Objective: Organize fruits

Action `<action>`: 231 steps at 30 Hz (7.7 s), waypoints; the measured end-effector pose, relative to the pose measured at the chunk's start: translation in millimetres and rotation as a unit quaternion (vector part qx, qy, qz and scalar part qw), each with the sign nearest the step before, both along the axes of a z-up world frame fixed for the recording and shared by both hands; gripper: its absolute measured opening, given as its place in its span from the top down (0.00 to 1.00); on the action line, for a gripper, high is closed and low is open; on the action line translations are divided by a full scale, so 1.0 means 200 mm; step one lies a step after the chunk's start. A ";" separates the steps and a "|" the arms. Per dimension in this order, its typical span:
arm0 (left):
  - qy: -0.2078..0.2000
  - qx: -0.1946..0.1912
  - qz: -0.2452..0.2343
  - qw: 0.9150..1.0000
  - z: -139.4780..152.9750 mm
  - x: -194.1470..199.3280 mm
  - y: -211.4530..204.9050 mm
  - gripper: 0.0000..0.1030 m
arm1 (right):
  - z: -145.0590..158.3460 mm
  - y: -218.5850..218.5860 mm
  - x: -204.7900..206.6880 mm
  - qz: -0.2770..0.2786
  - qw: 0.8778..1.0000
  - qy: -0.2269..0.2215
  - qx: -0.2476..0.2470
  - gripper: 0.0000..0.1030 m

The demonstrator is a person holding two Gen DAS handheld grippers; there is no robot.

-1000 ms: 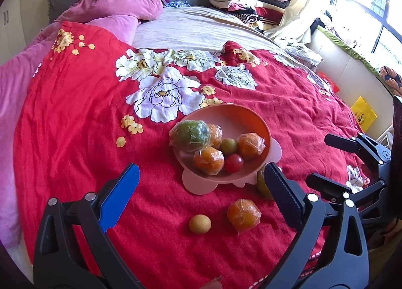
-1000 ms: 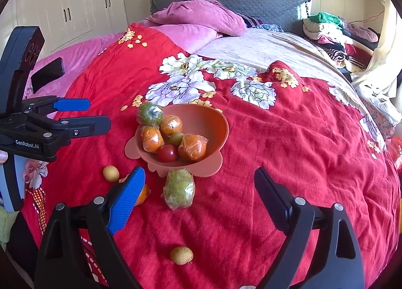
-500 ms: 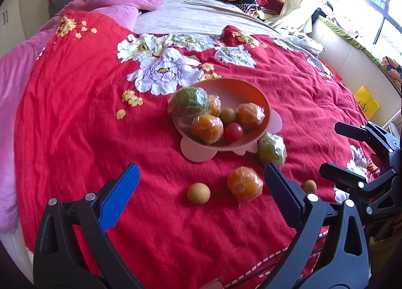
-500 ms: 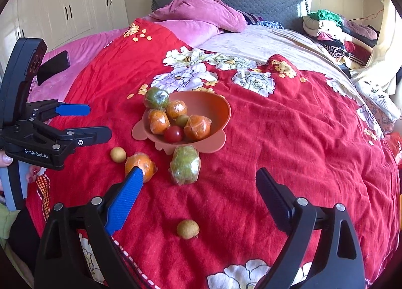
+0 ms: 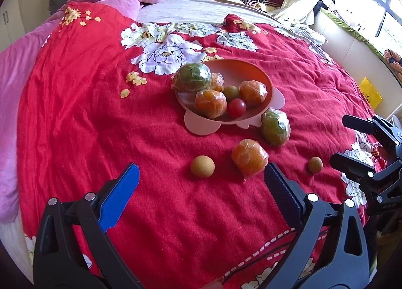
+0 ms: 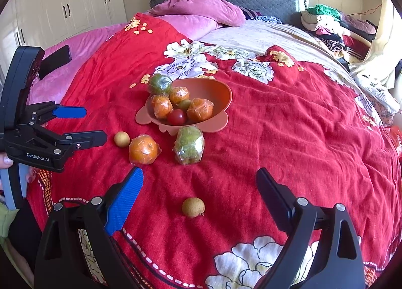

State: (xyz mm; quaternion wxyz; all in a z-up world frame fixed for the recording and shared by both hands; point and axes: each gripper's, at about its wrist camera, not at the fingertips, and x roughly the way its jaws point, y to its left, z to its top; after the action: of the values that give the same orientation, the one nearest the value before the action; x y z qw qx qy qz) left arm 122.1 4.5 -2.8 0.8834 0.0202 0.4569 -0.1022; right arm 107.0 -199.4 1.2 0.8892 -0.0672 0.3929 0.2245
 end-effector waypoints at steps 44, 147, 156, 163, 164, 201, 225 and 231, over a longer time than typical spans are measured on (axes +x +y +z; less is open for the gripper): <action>0.039 -0.016 -0.016 0.999 -0.19 0.06 -0.01 0.60 | -0.27 0.03 0.01 0.021 0.997 0.070 -0.020 0.78; 0.030 -0.039 -0.036 0.998 -0.15 0.43 -0.15 0.81 | -0.07 0.27 0.43 0.066 0.998 0.017 -0.015 0.78; 0.029 -0.039 -0.035 0.998 -0.15 0.43 -0.14 0.81 | -0.10 0.29 0.46 0.064 0.997 0.017 -0.024 0.78; 0.029 -0.039 -0.035 0.998 -0.15 0.43 -0.14 0.81 | -0.11 0.28 0.47 0.060 0.998 0.015 -0.024 0.77; 0.030 -0.039 -0.035 0.998 -0.15 0.43 -0.14 0.81 | -0.10 0.28 0.46 0.060 0.998 0.013 -0.023 0.77; 0.006 -0.048 -0.031 0.998 -0.04 0.38 -0.14 0.63 | 0.02 0.17 0.37 0.033 0.999 -0.003 -0.009 0.50; -0.019 -0.051 -0.026 0.998 0.08 0.29 -0.12 0.30 | 0.11 0.09 0.30 0.005 1.000 -0.017 0.006 0.20; -0.023 -0.051 -0.023 0.998 0.10 0.27 -0.12 0.26 | 0.13 0.06 0.28 0.000 1.000 -0.020 0.009 0.17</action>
State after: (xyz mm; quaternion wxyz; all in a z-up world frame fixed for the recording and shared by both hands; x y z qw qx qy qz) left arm 176.0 -18.9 17.8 0.8910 -0.0125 0.4299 -0.1454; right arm 162.0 -186.7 28.2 0.8975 -0.0632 0.3730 0.2267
